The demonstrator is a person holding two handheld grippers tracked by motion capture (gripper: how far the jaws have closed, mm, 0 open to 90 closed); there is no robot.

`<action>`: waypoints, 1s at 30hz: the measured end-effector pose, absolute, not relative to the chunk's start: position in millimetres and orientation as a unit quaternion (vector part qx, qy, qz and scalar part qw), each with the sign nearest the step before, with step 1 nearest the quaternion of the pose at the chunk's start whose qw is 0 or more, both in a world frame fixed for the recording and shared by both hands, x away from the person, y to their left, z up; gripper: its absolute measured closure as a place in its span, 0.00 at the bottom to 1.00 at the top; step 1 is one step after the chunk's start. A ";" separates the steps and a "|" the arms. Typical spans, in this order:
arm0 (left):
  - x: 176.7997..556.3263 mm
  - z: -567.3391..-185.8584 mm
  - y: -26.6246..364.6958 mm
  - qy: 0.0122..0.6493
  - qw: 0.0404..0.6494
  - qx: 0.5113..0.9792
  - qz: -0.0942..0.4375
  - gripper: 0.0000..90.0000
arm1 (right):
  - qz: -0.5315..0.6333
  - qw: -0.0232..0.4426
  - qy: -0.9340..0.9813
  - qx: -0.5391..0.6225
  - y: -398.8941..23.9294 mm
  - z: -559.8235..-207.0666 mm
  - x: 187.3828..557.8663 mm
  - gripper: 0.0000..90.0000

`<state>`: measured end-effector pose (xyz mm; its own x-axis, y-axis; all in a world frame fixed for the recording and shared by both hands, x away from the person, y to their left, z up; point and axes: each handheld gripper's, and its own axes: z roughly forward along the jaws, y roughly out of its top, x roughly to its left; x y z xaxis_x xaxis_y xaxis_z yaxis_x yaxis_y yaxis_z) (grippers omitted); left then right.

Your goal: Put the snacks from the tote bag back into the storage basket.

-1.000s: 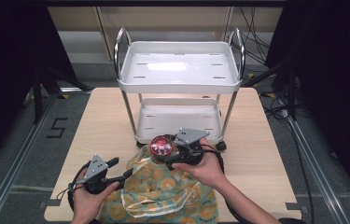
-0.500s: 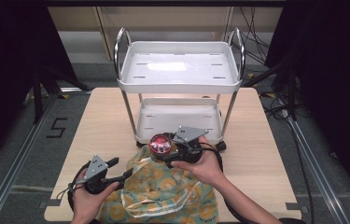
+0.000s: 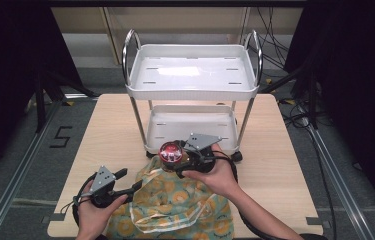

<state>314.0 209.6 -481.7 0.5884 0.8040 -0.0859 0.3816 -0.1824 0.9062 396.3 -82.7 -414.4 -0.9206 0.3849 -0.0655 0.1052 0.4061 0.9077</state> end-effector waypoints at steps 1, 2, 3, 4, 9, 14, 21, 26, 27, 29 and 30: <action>314.1 -481.8 209.5 0.401 0.498 0.739 0.212 0.32 | 0.525 0.138 0.827 0.148 -82.5 -414.1 396.7 0.29; 313.9 -481.7 209.5 0.401 0.497 0.739 0.213 0.32 | 0.529 0.142 0.824 0.149 -81.8 -414.7 397.0 0.29; 313.9 -481.7 209.4 0.401 0.498 0.739 0.213 0.32 | 0.529 0.136 0.824 0.151 -81.3 -414.8 397.1 0.29; 314.0 -481.7 209.5 0.401 0.499 0.738 0.213 0.32 | 0.529 0.136 0.823 0.156 -81.4 -414.8 397.0 0.29; 313.8 -481.5 209.1 0.402 0.497 0.738 0.214 0.32 | 0.528 0.136 0.824 0.153 -80.8 -414.8 398.9 0.29; 314.1 -481.4 209.2 0.401 0.497 0.739 0.215 0.32 | 0.527 0.138 0.825 0.150 -80.2 -414.6 400.5 0.29; 314.4 -481.5 209.4 0.400 0.499 0.739 0.214 0.32 | 0.524 0.140 0.826 0.154 -79.0 -412.7 401.9 0.29; 314.3 -481.6 209.7 0.400 0.498 0.739 0.214 0.32 | 0.527 0.138 0.825 0.152 -77.5 -413.2 403.0 0.29; 314.3 -481.6 209.6 0.400 0.498 0.739 0.214 0.32 | 0.527 0.139 0.825 0.151 -77.5 -413.2 403.6 0.29; 314.1 -481.5 209.4 0.401 0.499 0.738 0.214 0.32 | 0.527 0.138 0.824 0.154 -77.4 -413.2 403.9 0.29; 314.1 -481.5 209.4 0.401 0.499 0.738 0.214 0.32 | 0.527 0.145 0.823 0.153 -77.7 -412.9 404.6 0.29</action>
<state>314.1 209.4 -481.5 0.5867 0.8054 -0.0841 0.3786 -0.1810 0.9077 404.6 -77.7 -412.9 -0.9111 0.4049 -0.0771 0.0992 0.3969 0.9125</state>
